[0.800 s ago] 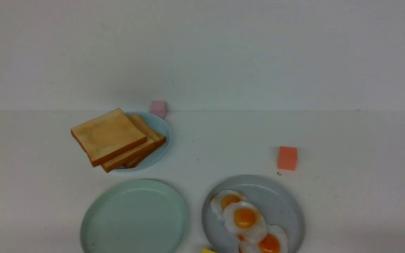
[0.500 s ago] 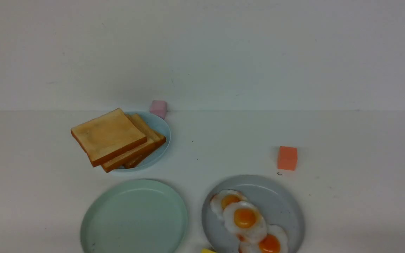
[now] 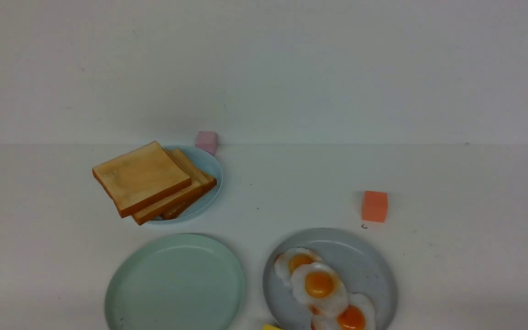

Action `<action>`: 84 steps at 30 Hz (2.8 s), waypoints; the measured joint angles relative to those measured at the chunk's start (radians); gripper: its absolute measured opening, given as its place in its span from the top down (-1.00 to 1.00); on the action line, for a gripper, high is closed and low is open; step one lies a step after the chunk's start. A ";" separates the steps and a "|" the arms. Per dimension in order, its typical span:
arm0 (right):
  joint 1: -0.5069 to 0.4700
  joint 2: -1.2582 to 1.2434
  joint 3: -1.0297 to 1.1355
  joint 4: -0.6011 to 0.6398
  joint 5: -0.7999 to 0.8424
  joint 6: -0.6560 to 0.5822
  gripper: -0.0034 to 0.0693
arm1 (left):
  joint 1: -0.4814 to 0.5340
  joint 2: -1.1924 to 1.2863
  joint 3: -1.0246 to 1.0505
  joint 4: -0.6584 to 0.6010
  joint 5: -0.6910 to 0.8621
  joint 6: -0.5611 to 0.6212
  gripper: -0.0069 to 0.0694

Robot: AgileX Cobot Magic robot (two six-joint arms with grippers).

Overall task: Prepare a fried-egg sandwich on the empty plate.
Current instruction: Use the left arm to grab a slice of bread

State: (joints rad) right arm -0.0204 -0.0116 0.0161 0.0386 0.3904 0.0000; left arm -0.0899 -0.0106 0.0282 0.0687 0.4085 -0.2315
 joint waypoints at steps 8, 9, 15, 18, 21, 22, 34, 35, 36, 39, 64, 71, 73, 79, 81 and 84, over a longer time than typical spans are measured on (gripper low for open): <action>0.000 0.000 0.000 0.000 0.000 0.000 0.25 | 0.000 0.000 0.000 0.004 0.000 0.000 0.36; 0.000 0.000 0.000 0.000 0.000 0.000 0.25 | 0.000 0.000 0.000 0.004 0.000 0.000 0.36; 0.000 0.000 0.000 0.000 0.000 0.000 0.25 | 0.000 0.000 0.000 0.004 0.000 0.000 0.34; 0.000 0.000 0.000 0.000 0.000 0.000 0.25 | 0.000 0.000 0.000 0.004 -0.001 0.000 0.34; 0.000 0.000 0.000 0.000 0.000 0.000 0.25 | 0.000 0.000 0.000 0.002 -0.010 0.000 0.33; 0.000 0.000 0.000 0.000 0.000 0.000 0.25 | 0.000 0.000 0.001 -0.007 -0.032 0.000 0.33; 0.000 0.000 0.011 -0.026 -0.150 0.000 0.25 | 0.000 0.000 0.001 -0.041 -0.418 0.000 0.30; 0.000 0.000 0.011 -0.026 -0.186 0.000 0.25 | 0.000 0.000 0.001 -0.041 -0.428 0.000 0.30; 0.000 0.000 0.011 -0.023 -0.226 0.000 0.25 | 0.000 0.000 0.001 -0.041 -0.435 0.000 0.30; 0.000 0.000 0.011 0.008 -0.311 0.041 0.25 | 0.000 0.000 0.001 -0.041 -0.440 0.000 0.29; 0.010 0.422 -0.788 -0.703 -0.201 1.053 0.25 | 0.000 0.581 -0.858 -0.069 -0.015 -0.244 0.25; 0.010 0.702 -0.861 -0.822 0.259 0.896 0.25 | 0.000 0.849 -0.923 -0.053 0.055 -0.247 0.25; 0.010 0.789 -0.861 -0.672 0.344 0.837 0.25 | 0.000 0.896 -0.925 -0.069 0.059 -0.249 0.25; 0.010 1.029 -0.861 -0.046 0.392 0.359 0.25 | 0.000 1.083 -0.927 -0.219 0.141 -0.269 0.24; 0.010 1.089 -0.861 0.176 0.392 0.152 0.25 | 0.000 1.155 -0.927 -0.264 0.169 -0.254 0.23; 0.023 1.162 -0.861 0.542 0.389 -0.174 0.25 | 0.015 1.309 -0.963 -0.365 0.205 -0.196 0.22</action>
State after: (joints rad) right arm 0.0031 1.1508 -0.8453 0.5803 0.7793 -0.1737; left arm -0.0752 1.2985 -0.9344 -0.2962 0.6134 -0.4273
